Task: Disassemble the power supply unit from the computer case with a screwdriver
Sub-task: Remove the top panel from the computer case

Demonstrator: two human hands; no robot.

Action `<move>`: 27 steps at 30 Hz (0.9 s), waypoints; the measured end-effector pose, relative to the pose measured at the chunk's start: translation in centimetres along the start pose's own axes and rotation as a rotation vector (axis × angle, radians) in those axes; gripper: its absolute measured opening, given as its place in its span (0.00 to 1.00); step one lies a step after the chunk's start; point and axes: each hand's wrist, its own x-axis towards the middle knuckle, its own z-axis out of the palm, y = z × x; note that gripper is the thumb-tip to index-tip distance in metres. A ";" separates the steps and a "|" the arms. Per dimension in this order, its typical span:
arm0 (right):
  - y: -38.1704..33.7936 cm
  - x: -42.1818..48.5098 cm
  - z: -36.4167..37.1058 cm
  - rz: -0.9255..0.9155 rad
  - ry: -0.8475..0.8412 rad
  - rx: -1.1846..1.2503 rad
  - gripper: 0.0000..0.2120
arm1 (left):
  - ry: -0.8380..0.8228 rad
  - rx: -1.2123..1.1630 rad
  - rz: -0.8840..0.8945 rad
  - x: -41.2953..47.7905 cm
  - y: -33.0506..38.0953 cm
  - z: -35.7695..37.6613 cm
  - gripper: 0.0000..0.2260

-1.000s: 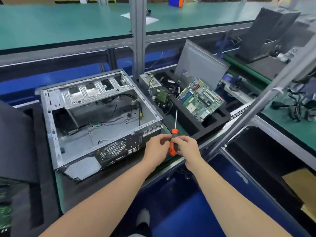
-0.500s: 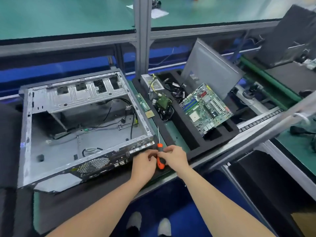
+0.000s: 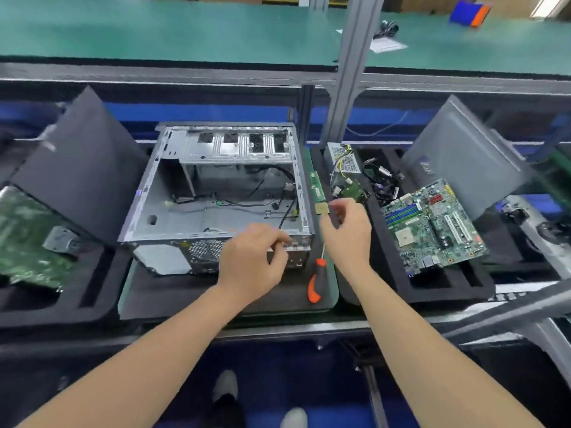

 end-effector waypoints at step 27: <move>-12.4 2.1 9.4 -0.616 -0.712 -0.563 0.20 | -0.447 0.419 0.014 7.8 -12.9 -9.3 0.34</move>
